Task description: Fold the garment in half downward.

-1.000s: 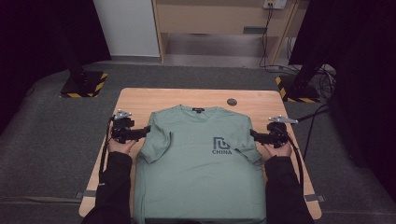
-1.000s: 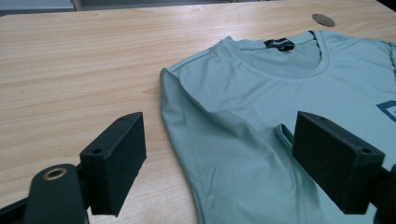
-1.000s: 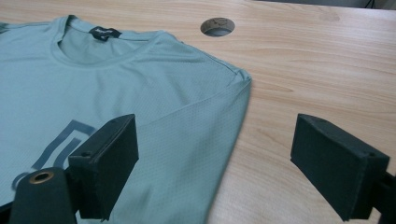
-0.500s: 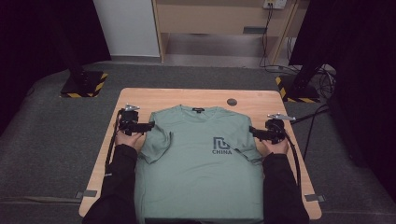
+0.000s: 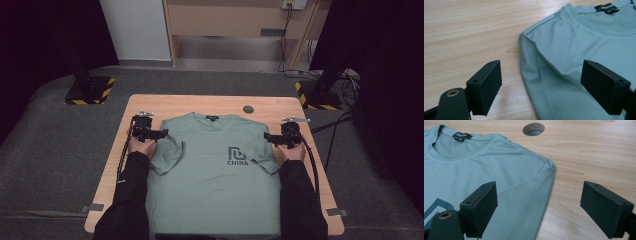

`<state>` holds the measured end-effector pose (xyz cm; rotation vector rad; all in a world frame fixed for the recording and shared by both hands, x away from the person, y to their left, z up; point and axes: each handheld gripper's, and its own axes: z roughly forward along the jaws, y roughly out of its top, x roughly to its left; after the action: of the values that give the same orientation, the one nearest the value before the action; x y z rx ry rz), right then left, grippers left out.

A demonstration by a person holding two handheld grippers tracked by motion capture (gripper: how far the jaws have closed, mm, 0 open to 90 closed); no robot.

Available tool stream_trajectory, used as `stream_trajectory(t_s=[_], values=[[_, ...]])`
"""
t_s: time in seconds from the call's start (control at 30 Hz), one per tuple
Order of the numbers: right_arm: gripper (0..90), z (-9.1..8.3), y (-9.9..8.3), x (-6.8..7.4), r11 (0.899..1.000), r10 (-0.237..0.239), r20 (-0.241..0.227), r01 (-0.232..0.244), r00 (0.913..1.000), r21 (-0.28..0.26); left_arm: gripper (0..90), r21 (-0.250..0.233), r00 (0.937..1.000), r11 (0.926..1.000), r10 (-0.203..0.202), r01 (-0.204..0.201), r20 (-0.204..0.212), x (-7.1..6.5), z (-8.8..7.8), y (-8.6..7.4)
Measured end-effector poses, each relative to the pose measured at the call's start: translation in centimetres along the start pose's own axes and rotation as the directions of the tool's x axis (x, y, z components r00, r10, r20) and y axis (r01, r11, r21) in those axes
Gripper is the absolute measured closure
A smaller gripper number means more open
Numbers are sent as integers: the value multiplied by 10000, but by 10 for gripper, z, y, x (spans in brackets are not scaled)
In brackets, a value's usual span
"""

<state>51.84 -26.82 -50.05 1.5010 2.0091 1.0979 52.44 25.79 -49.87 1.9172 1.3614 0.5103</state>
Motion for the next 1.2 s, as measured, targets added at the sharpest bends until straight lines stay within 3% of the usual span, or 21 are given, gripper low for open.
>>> stream_trajectory(t_s=[0.17, 0.33, 0.6, 0.73, 0.87, 1.0, 1.2], values=[[157, 4, 3, -1, 9999, 58, -6, -58, 10000, -84, 175, -24, 9996, 9996, -290, 290, 4, 9, 6, -8], [158, 16, 0, -3, 9994, 216, 76, -218, 9997, 270, 182, 52, 9992, 9992, -398, 398, -56, 14, 13, -13], [176, 33, -7, -4, 9972, 317, 201, -330, 9993, 676, 196, 349, 9995, 9990, -260, 267, -195, 18, 22, -17], [186, 38, -10, -5, 9958, 362, 248, -381, 9990, 831, 198, 257, 9997, 9996, -118, 124, -233, 16, 23, -17], [215, 41, -10, -3, 9966, 216, 453, -250, 9987, 779, 203, 450, 9956, 9973, 618, -587, -706, 8, 26, -17], [245, 43, -12, 6, 9949, -586, 1087, 491, 9923, 883, 220, 218, 9953, 9985, 511, -494, -819, 7, 27, -19], [294, 43, -13, 9, 9957, -623, 1074, 544, 9923, 750, 293, -13, 9953, 9981, 607, -609, -758, 3, 28, -20]])
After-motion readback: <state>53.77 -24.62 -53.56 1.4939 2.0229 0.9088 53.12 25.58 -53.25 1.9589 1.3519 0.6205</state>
